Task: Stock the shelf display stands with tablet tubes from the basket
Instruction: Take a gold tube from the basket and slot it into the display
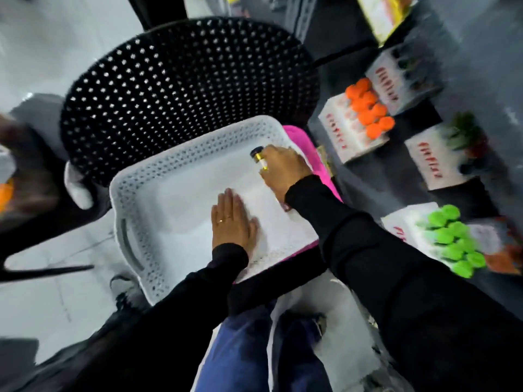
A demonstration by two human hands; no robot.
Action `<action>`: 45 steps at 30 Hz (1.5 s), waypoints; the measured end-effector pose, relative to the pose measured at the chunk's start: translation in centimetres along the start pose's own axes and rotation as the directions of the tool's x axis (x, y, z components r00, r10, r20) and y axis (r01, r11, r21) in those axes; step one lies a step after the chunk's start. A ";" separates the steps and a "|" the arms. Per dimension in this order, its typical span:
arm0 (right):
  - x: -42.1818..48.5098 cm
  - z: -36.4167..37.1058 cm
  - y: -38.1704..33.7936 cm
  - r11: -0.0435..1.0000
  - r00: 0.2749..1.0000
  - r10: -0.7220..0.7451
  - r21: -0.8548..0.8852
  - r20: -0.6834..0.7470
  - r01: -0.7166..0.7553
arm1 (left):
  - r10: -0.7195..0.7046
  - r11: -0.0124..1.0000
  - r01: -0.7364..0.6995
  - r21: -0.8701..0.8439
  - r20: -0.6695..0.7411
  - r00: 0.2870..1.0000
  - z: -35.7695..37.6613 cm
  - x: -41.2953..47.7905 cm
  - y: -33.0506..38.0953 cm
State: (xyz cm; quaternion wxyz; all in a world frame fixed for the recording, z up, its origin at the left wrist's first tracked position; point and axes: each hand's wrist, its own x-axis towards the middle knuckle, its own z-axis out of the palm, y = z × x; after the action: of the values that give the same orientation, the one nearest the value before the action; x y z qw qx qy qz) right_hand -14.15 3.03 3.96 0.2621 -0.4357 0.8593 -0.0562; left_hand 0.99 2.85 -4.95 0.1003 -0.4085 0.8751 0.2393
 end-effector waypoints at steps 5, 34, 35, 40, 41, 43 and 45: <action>3.3 2.3 -1.4 0.991 0.998 0.054 -0.124 -0.021 -0.056 | -0.008 0.995 0.008 0.097 -0.005 1.000 1.5 0.4 -0.6; -18.0 -18.3 8.6 0.899 0.910 0.299 0.406 -0.287 -0.167 | 0.483 0.870 -0.493 -0.018 -0.172 0.858 -5.2 1.2 15.2; -19.5 -19.5 8.9 0.895 0.904 0.311 0.412 -0.293 -0.174 | 0.536 0.833 -0.553 -0.026 -0.208 0.818 -5.9 1.0 17.2; -28.3 -24.6 10.7 0.838 0.868 0.398 0.503 -0.297 -0.212 | 0.739 0.615 -0.789 0.007 -0.354 0.573 -8.9 -0.9 26.9; -29.9 -25.3 10.8 0.838 0.850 0.421 0.495 -0.316 -0.231 | 0.760 0.593 -0.805 0.026 -0.348 0.549 -9.2 -1.4 28.5; -32.4 -26.4 10.8 0.858 0.798 0.458 0.432 -0.393 -0.279 | 0.785 0.574 -0.817 0.054 -0.318 0.531 -9.2 -2.2 31.0; -34.3 -27.1 10.9 0.872 0.742 0.484 0.334 -0.465 -0.359 | 0.785 0.602 -0.795 0.075 -0.237 0.572 -8.9 -3.1 32.8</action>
State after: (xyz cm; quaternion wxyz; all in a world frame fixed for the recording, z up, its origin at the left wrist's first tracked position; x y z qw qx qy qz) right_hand -18.98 32.83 37.42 0.0653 -0.1632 0.9618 -0.2097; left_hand -21.87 18.60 14.97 -0.1344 -0.0035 0.9653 0.2239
